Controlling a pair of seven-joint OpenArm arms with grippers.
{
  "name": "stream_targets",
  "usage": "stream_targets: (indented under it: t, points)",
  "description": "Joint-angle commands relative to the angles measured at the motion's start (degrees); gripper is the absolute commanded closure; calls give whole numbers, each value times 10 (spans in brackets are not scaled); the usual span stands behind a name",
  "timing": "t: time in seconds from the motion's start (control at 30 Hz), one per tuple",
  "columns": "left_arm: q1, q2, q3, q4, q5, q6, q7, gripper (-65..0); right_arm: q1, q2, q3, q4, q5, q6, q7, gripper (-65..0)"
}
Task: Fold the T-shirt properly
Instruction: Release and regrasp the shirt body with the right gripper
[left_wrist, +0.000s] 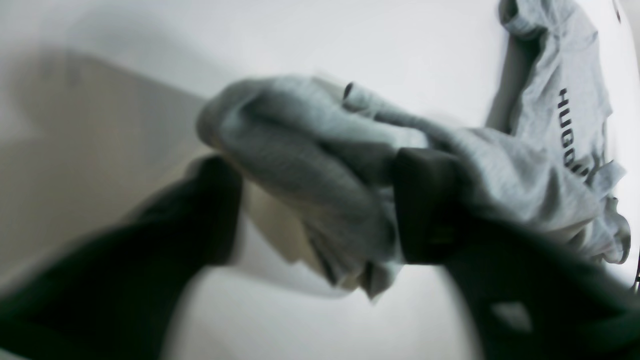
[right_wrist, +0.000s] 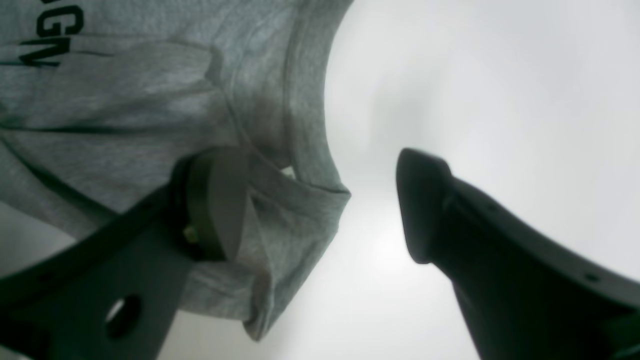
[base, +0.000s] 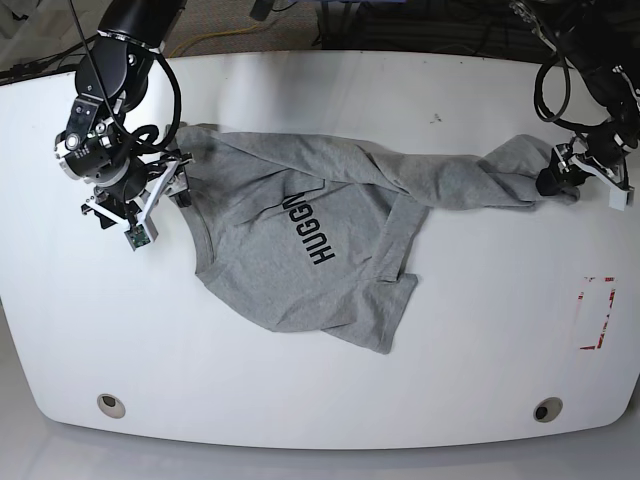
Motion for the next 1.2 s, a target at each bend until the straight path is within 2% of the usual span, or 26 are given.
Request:
stream_targets:
  t: [0.0, 0.03, 0.1, 0.13, 0.33, 0.53, 0.67, 0.77, 0.9, 1.0, 1.17]
  points:
    - [-10, -11, 0, 10, -17, -1, -10, -214, 29, 7, 1, -6, 5, -1, 12, -445]
    - [-16, -11, 0, 10, -16, -1, -10, -143, 36, 7, 1, -18, 5, -1, 12, -445]
    - [-24, -11, 7, 11, -16, -1, -10, -51, 60, 7, 1, -41, 5, -1, 12, -447]
    - [-26, -11, 11, 12, -16, -1, -10, -36, 69, 8, 1, -54, 5, -1, 12, -450]
    - [-28, -23, 16, 14, -20, -1, -10, -10, 156, 12, 1, -170, 5, -1, 13, -452]
    - [-25, -29, 14, 31, -20, -1, -10, -11, 253, 21, 1, -290, 4, -1, 17, -452]
    - [-13, -29, 15, 76, -17, -1, -10, -11, 320, 21, 1, -390, 4, -1, 44, -452]
    - [-6, -27, 15, 97, -18, -1, -10, -11, 361, 21, 1, -480, 4, -1, 79, -453]
    - [1, -26, 15, 115, -17, -1, -10, -11, 404, 26, -3, -617, 3, -1, 160, -453]
    - [9, -28, 16, 115, -17, -1, -10, -13, 425, 42, -65, -707, 3, -1, 233, -453]
    - [13, -29, 16, 115, -17, -1, -10, -14, 427, 44, -139, -770, 4, -1, 314, -453]
